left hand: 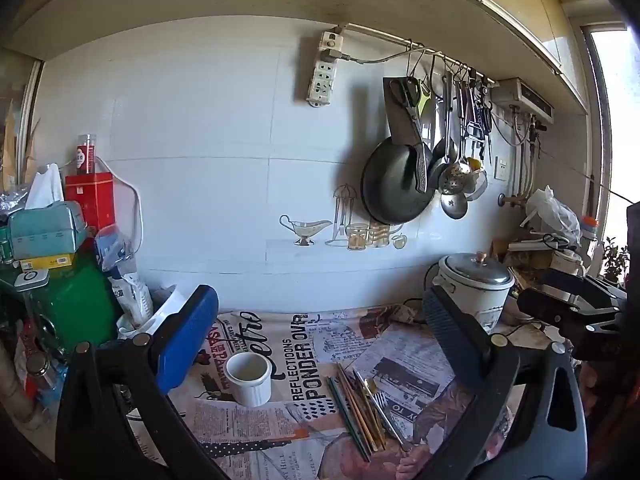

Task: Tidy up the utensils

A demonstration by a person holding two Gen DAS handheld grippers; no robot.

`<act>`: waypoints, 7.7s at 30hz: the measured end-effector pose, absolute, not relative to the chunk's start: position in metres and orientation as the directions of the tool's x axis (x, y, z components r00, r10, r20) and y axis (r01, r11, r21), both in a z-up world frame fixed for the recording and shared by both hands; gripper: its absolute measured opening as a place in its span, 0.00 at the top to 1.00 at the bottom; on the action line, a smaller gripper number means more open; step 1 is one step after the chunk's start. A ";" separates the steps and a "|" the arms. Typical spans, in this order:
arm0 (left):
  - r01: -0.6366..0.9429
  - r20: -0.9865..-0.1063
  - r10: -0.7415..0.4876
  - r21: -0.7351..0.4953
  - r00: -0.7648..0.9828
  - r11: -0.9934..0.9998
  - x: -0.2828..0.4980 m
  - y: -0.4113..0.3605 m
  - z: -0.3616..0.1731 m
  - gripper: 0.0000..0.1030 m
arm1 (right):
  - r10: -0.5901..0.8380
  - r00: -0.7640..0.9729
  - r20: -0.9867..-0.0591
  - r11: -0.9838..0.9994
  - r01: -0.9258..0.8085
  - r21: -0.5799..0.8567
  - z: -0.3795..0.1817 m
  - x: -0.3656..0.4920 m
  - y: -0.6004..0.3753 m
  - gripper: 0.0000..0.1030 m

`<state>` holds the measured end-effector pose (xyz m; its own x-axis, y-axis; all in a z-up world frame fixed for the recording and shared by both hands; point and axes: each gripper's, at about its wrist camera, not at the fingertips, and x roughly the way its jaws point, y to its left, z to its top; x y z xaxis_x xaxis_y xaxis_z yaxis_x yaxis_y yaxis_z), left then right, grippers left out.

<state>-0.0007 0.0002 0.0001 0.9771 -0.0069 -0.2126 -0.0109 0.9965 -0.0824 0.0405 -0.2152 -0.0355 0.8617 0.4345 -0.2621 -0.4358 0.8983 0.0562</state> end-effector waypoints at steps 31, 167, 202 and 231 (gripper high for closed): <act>0.002 -0.249 -0.021 -0.075 0.968 0.997 0.001 -0.007 -0.007 0.00 | 0.479 0.835 -0.271 0.876 -0.473 0.090 -0.035 0.040 -0.215 0.02; -0.194 -0.938 -0.076 -0.149 0.337 0.970 0.300 -0.039 -0.321 0.91 | 0.386 0.210 -0.898 0.869 -0.411 0.278 -0.308 0.306 -0.166 0.84; -0.186 -0.889 -0.153 -0.253 0.432 0.949 0.238 -0.014 -0.270 0.96 | 0.297 0.195 -0.935 0.865 -0.471 0.176 -0.323 0.299 -0.165 0.62; -0.149 -0.813 -0.121 -0.247 0.570 0.957 0.203 -0.023 -0.215 0.97 | 0.318 0.333 -0.888 0.887 -0.435 0.155 -0.299 0.278 -0.180 0.79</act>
